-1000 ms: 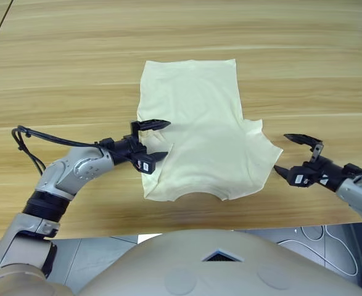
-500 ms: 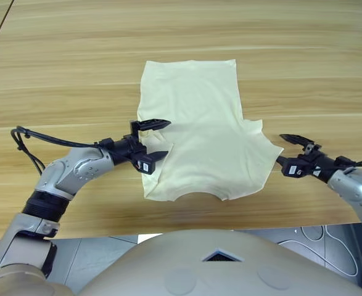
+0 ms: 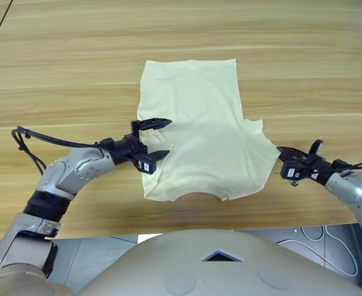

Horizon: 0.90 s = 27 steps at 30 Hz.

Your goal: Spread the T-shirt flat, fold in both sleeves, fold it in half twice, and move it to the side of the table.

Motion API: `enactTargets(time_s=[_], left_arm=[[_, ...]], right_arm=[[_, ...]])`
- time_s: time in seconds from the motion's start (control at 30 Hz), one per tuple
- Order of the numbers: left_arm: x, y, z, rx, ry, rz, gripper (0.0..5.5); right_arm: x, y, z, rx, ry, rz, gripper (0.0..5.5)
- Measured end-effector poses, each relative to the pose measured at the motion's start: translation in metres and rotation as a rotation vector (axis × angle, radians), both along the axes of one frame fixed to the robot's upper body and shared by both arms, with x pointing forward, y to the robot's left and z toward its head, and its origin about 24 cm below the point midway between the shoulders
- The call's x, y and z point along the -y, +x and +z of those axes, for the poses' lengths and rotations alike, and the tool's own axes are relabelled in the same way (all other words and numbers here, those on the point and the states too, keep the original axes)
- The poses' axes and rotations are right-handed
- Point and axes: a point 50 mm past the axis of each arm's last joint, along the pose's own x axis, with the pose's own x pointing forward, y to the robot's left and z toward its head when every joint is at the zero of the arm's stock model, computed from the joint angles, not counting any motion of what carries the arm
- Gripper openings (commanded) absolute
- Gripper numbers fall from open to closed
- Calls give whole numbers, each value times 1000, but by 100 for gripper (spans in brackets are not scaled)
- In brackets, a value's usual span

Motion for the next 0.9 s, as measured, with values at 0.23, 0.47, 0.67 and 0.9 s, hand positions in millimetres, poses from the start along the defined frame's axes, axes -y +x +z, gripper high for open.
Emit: enactTargets(time_s=[0.23, 0.47, 0.67, 0.9], left_arm=[[1, 0, 0, 2, -6, -4, 540], [2, -1, 1, 6, -17, -13, 540], [2, -1, 1, 7, -19, -12, 540], [2, -1, 1, 9, -23, -11, 540]], right_arm=[[0, 0, 0, -2, -3, -5, 2], [-12, 3, 16, 70, 75, 40, 2], [-23, 2, 25, 108, 119, 94, 2], [-50, 1, 21, 89, 166, 193, 2]])
